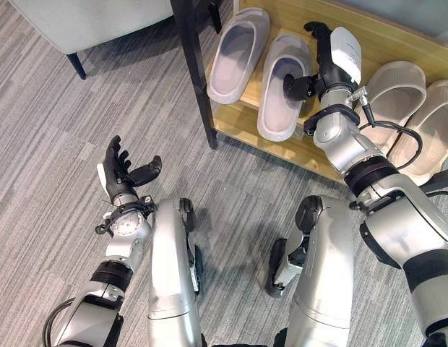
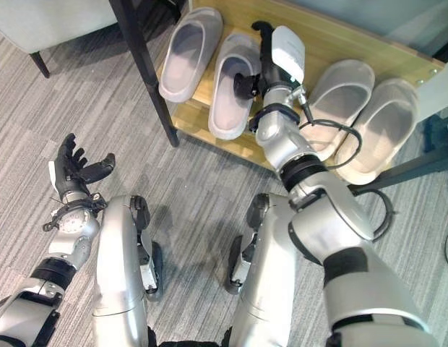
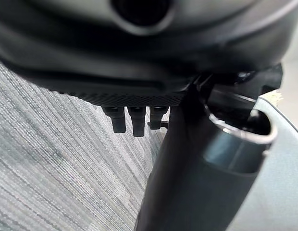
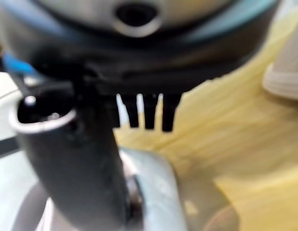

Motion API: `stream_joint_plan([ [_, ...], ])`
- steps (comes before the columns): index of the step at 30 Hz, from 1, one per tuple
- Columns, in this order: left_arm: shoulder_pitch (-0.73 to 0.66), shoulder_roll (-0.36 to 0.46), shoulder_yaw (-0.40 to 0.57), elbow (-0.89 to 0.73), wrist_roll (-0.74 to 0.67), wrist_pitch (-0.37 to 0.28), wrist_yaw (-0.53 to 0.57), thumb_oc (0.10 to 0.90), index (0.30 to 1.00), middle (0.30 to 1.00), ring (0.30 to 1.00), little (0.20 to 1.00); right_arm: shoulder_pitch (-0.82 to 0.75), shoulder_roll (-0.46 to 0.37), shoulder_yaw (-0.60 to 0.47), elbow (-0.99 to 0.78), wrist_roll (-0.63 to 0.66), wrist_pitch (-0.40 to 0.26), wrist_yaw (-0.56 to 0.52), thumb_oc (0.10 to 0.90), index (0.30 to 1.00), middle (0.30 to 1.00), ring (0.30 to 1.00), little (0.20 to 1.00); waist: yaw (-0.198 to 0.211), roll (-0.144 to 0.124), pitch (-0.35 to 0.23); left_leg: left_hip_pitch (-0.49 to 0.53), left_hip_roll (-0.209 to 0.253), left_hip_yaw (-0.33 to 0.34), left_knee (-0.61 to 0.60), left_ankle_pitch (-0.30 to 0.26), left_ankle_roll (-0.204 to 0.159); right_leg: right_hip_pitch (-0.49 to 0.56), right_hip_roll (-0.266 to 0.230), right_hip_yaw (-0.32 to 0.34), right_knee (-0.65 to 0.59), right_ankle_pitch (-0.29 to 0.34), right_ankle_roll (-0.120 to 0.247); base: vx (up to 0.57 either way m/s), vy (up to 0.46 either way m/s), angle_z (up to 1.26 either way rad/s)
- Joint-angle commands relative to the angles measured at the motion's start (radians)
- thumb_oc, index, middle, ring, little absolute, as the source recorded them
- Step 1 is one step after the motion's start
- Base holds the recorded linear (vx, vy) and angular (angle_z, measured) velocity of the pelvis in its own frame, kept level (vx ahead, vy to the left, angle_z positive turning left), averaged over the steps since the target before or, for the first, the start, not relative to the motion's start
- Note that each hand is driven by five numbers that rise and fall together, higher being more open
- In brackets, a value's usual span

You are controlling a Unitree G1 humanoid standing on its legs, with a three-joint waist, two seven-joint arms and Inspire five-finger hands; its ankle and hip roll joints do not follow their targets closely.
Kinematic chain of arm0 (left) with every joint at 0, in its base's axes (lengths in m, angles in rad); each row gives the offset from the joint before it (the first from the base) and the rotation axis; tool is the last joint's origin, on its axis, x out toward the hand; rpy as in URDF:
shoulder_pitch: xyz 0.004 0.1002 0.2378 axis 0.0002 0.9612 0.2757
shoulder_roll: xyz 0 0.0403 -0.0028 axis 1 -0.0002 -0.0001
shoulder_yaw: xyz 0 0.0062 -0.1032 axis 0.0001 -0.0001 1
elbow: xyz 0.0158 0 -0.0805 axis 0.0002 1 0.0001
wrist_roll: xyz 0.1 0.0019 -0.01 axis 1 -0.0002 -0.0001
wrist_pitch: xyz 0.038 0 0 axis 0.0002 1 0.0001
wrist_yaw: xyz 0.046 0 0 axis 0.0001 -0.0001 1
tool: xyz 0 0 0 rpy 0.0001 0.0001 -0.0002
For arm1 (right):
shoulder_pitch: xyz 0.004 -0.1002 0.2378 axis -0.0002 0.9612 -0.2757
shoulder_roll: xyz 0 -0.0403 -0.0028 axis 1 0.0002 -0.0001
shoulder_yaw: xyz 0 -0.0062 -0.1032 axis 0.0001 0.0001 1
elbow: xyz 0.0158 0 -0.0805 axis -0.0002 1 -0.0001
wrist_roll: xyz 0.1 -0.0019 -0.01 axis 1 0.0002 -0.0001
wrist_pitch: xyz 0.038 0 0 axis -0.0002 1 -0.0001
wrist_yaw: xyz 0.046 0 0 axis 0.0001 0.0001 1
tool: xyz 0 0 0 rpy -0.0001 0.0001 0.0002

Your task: Arrange the slippers neatly on the shoe rack.

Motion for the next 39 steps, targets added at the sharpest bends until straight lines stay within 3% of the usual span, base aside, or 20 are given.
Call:
stream_joint_plan([
  [1, 0.004, 0.033, -0.024, -0.068, 0.026, -0.079, -0.008, 0.800, 0.900, 0.900, 0.900, 0.900, -0.151, -0.022, -0.011, 0.011, 0.026, -0.049, -0.031, 0.800, 0.900, 0.900, 0.900, 0.900, 0.053, 0.022, -0.037, -0.029, -0.015, -0.068, 0.010, 0.028, 0.003, 0.031, 0.012, 0.144, 0.071, -0.069, 0.045, 0.00, 0.000, 0.00],
  [9, 0.036, 0.041, -0.011, -0.075, 0.027, -0.080, -0.012, 0.800, 0.900, 0.900, 0.900, 0.900, -0.156, -0.042, -0.038, -0.037, 0.032, -0.067, -0.060, 0.800, 0.900, 0.900, 0.900, 0.900, 0.054, 0.028, -0.037, -0.029, -0.015, -0.069, 0.008, 0.029, 0.003, 0.031, 0.010, 0.143, 0.075, -0.075, 0.041, 0.00, 0.000, 0.00],
  [17, 0.048, 0.050, 0.011, -0.092, 0.034, -0.088, -0.009, 0.800, 0.900, 0.900, 0.900, 0.900, -0.140, -0.056, -0.094, -0.113, 0.131, -0.123, -0.053, 0.800, 0.900, 0.900, 0.900, 0.900, 0.058, 0.028, -0.037, -0.029, -0.016, -0.066, 0.007, 0.032, 0.002, 0.031, 0.013, 0.148, 0.079, -0.071, 0.044, 0.00, 0.000, 0.00],
  [26, 0.071, 0.051, 0.034, -0.112, 0.061, -0.103, 0.001, 0.800, 0.900, 0.900, 0.900, 0.900, -0.117, -0.111, -0.108, -0.230, 0.057, -0.140, -0.065, 0.800, 0.900, 0.900, 0.900, 0.900, 0.060, 0.030, -0.037, -0.029, -0.017, -0.072, 0.007, 0.039, 0.005, 0.031, 0.011, 0.146, 0.078, -0.072, 0.044, 0.00, 0.000, 0.00],
  [33, 0.070, 0.055, 0.040, -0.107, 0.052, -0.104, -0.006, 0.800, 0.900, 0.900, 0.900, 0.900, -0.116, -0.152, -0.072, -0.290, 0.065, -0.142, -0.020, 0.800, 0.900, 0.900, 0.900, 0.900, 0.058, 0.014, -0.037, -0.029, -0.014, -0.076, 0.010, 0.041, 0.004, 0.031, 0.011, 0.150, 0.078, -0.070, 0.043, 0.00, 0.000, 0.00],
  [39, 0.103, 0.044, 0.087, -0.124, 0.082, -0.090, 0.003, 0.800, 0.900, 0.900, 0.900, 0.900, 0.028, -0.240, -0.184, -0.603, -0.065, -0.168, -0.058, 0.800, 0.900, 0.900, 0.900, 0.900, 0.038, 0.007, -0.037, -0.029, -0.009, -0.076, 0.007, 0.037, 0.006, 0.031, 0.019, 0.148, 0.073, -0.071, 0.042, 0.00, 0.000, 0.00],
])
